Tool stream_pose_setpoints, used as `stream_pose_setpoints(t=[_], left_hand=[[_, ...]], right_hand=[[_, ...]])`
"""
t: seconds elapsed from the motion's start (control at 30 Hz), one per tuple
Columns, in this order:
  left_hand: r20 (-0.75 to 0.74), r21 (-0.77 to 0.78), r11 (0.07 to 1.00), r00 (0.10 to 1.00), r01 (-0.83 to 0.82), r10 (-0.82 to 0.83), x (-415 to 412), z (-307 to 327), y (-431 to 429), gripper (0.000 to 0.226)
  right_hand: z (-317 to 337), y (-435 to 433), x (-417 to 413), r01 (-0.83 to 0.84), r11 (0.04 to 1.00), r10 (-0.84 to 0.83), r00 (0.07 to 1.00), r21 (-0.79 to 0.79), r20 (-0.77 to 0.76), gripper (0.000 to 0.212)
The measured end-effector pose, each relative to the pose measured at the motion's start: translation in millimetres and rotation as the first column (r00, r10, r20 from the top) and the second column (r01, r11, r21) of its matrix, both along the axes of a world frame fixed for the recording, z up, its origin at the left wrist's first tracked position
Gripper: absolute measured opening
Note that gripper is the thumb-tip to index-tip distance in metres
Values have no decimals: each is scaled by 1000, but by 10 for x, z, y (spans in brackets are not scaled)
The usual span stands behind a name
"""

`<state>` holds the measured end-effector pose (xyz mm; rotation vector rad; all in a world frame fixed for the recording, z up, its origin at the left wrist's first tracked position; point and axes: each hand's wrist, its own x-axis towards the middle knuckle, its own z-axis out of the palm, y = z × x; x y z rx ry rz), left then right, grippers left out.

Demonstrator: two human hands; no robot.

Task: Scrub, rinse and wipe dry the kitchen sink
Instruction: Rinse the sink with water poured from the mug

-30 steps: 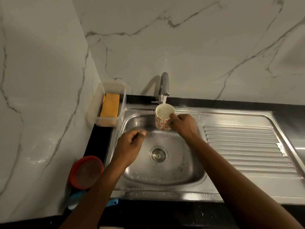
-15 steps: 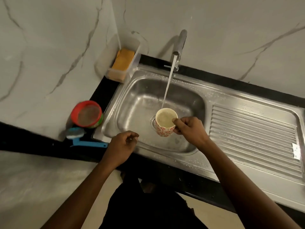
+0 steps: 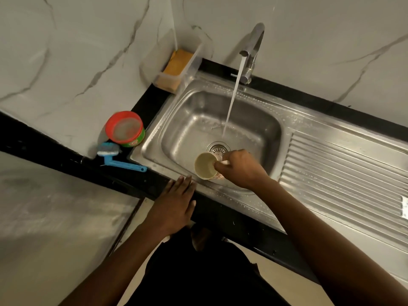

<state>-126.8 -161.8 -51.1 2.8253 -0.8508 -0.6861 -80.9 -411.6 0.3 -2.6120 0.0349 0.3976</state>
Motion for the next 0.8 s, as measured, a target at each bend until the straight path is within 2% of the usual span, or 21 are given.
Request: stream_pose_setpoints(t=[0.2,0.37,0.47,0.63,0.8], left_hand=[[24,41,999,1000,8,-9,98,-93,10,86],[10,31,1000,1000,5,-5,128,-131,4,86],[6,21,997,998,68,-68,124,-142,17,79],[-7,12,985,985,170,-170,126,-147,-25,73],[22,32,999,1000,-1,0,52,-145,-55,79]], right_hand=[[35,85,10,-119,987,123,992,-107,34,31],[17,29,-21,-199,945,232,967,-259,105,43],[-10,28,-56,-224,921,281,948,-319,147,48],[-37,34,-77,-181,943,225,965,-280,133,46],[-2,-158,-160,-89,977,109,990,-193,94,44]])
